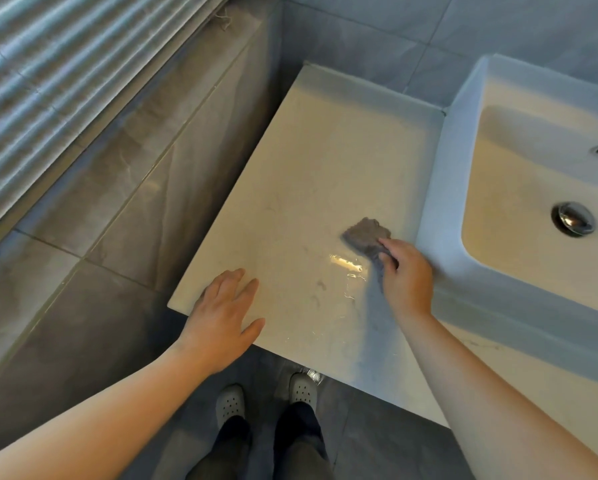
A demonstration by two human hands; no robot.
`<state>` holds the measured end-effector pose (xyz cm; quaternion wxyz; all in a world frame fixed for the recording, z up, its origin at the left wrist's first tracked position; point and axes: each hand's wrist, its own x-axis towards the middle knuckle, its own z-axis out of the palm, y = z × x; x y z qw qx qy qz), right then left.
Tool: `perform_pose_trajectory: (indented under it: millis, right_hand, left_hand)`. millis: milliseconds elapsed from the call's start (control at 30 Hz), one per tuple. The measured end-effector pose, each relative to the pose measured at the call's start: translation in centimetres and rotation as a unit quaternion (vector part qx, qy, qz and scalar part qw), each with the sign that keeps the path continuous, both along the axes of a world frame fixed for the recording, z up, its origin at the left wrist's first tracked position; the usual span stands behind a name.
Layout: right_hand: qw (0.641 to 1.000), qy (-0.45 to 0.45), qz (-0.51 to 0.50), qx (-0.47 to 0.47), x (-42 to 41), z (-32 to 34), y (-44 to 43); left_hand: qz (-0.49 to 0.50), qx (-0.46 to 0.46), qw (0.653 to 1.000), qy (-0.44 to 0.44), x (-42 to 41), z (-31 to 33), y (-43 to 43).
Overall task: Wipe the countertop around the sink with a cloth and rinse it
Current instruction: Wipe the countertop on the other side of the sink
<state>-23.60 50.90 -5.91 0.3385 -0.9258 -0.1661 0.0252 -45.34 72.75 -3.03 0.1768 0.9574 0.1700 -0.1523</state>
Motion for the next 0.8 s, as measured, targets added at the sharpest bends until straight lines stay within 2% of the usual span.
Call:
perform_pose_trajectory:
  millis: [133,267,400,467,567,633,733,800]
  right_hand:
    - [0.999,-0.023,-0.022,0.021,-2.8,-1.4,0.9]
    - [0.999,-0.032,0.015,0.027,-7.1,-1.7,1.5]
    - [0.999,-0.023,0.034,0.014,-11.1,-1.0,2.1]
    - [0.999,0.019,0.024,0.045,-12.0,-0.1,2.3]
    - [0.987,0.096,-0.019,0.129,-12.0,1.8,1.7]
    - [0.982,0.085,-0.059,0.157,-10.8,3.1,0.7]
    - [0.986,0.003,-0.132,0.103,-7.5,3.2,-1.6]
    - [0.981,-0.016,-0.184,0.055,-5.4,2.4,-2.9]
  left_hand:
    - [-0.013,0.021,1.000,0.013,-0.5,-0.7,0.1]
    - [-0.017,0.035,0.999,0.014,-0.5,-0.8,0.3]
    - [-0.025,0.041,0.999,0.013,-0.6,-1.0,0.3]
    - [-0.027,0.040,0.999,0.016,-0.5,-0.9,0.3]
    - [-0.030,0.039,0.999,0.014,-0.5,-1.1,0.4]
    - [-0.031,0.044,0.998,0.012,-0.5,-1.2,0.4]
    - [-0.030,0.047,0.998,0.013,-0.6,-1.3,0.4]
    - [-0.033,0.054,0.998,0.016,-0.5,-1.3,0.3]
